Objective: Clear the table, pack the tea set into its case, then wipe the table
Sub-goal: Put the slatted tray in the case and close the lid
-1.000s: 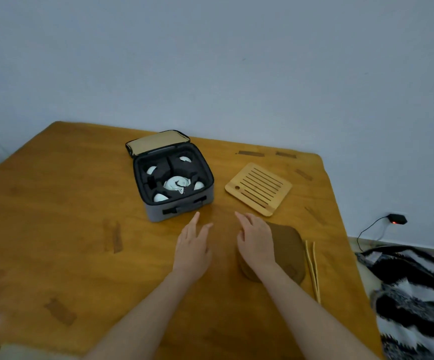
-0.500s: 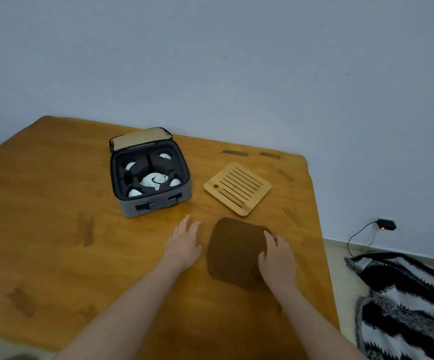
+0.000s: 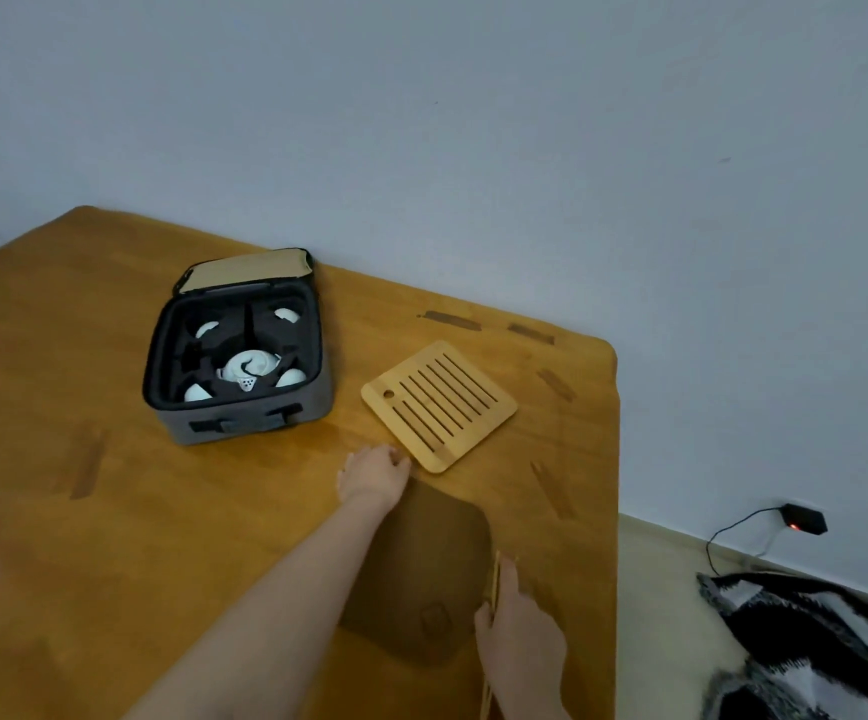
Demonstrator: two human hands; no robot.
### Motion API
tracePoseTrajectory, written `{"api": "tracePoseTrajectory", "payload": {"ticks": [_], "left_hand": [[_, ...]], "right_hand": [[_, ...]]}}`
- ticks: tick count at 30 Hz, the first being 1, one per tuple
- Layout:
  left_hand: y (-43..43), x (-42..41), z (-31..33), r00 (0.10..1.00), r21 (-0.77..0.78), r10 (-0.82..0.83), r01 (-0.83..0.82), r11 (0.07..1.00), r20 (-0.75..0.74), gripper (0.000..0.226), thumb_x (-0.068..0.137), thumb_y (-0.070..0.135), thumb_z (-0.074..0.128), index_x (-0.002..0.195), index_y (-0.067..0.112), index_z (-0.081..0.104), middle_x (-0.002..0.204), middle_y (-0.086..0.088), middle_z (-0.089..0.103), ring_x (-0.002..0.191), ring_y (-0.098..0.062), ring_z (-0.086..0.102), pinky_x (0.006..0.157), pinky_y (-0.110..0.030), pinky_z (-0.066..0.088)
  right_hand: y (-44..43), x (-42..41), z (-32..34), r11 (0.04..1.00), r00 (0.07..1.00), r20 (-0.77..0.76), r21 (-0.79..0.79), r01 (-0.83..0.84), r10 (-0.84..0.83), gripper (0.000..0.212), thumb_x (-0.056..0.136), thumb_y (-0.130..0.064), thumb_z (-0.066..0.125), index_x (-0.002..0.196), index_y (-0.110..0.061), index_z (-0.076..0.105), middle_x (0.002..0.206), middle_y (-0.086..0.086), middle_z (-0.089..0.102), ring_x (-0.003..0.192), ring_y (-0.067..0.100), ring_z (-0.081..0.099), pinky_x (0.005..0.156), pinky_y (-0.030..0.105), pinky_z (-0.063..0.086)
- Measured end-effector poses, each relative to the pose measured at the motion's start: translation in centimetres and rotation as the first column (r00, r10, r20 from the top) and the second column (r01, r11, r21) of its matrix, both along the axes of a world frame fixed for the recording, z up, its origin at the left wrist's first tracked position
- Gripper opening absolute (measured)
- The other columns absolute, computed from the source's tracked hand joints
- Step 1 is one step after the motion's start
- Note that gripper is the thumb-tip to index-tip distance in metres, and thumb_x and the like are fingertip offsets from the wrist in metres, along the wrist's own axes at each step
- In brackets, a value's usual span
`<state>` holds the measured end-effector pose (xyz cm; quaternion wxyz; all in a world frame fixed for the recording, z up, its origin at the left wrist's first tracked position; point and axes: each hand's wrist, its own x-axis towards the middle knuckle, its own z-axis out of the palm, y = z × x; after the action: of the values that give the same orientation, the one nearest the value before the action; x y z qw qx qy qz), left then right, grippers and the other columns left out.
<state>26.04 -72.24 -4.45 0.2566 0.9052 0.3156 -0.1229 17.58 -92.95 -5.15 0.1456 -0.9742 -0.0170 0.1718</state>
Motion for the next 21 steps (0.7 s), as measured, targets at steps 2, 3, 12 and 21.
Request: {"api": "tracePoseTrajectory", "payload": {"ticks": [2, 3, 12, 21], "left_hand": [[-0.2, 1.4, -0.3, 0.996, -0.018, 0.083, -0.084, 0.996, -0.022, 0.043, 0.094, 0.054, 0.043, 0.116, 0.024, 0.065, 0.118, -0.002, 0.062, 0.118, -0.025, 0.05, 0.1, -0.041, 0.039], [-0.3, 2.0, -0.5, 0.992, -0.023, 0.122, -0.123, 0.992, -0.038, 0.046, 0.093, 0.058, 0.043, 0.112, 0.023, 0.066, 0.115, -0.003, 0.064, 0.115, -0.025, 0.051, 0.099, -0.041, 0.038], [-1.8, 5.5, -0.6, 0.918, 0.062, 0.368, -0.363, 0.93, -0.151, 0.057, 0.082, 0.064, 0.057, 0.117, 0.02, 0.063, 0.122, -0.004, 0.06, 0.119, -0.025, 0.049, 0.097, -0.038, 0.034], [-1.1, 5.5, -0.5, 0.896, -0.241, 0.437, -0.442, 0.864, -0.079, 0.047, 0.082, 0.055, 0.063, 0.11, 0.018, 0.064, 0.108, -0.003, 0.065, 0.103, -0.025, 0.06, 0.093, -0.039, 0.048]], "right_hand": [[0.0, 0.4, 0.0, 1.0, 1.0, -0.019, 0.03, -0.009, 0.01, 0.065, 0.099, -0.04, 0.037, 0.152, -0.029, 0.0, 0.083, -0.013, 0.057, 0.072, 0.002, 0.059, 0.067, 0.016, 0.05], [0.0, 0.6, -0.1, 0.999, 1.0, -0.02, 0.043, -0.015, 0.016, 0.065, 0.099, -0.039, 0.037, 0.152, -0.029, 0.001, 0.083, -0.013, 0.057, 0.072, 0.002, 0.059, 0.067, 0.016, 0.05], [-0.2, 2.9, 1.0, 0.988, 0.997, 0.033, 0.135, -0.069, 0.066, 0.059, 0.098, -0.04, 0.041, 0.15, -0.032, 0.014, 0.088, -0.014, 0.057, 0.075, 0.002, 0.058, 0.069, 0.015, 0.05], [0.7, 4.1, 1.3, 0.987, 0.994, 0.068, 0.128, -0.093, 0.085, 0.057, 0.099, -0.04, 0.042, 0.15, -0.029, 0.018, 0.079, -0.014, 0.055, 0.064, 0.001, 0.055, 0.058, 0.016, 0.05]]}}
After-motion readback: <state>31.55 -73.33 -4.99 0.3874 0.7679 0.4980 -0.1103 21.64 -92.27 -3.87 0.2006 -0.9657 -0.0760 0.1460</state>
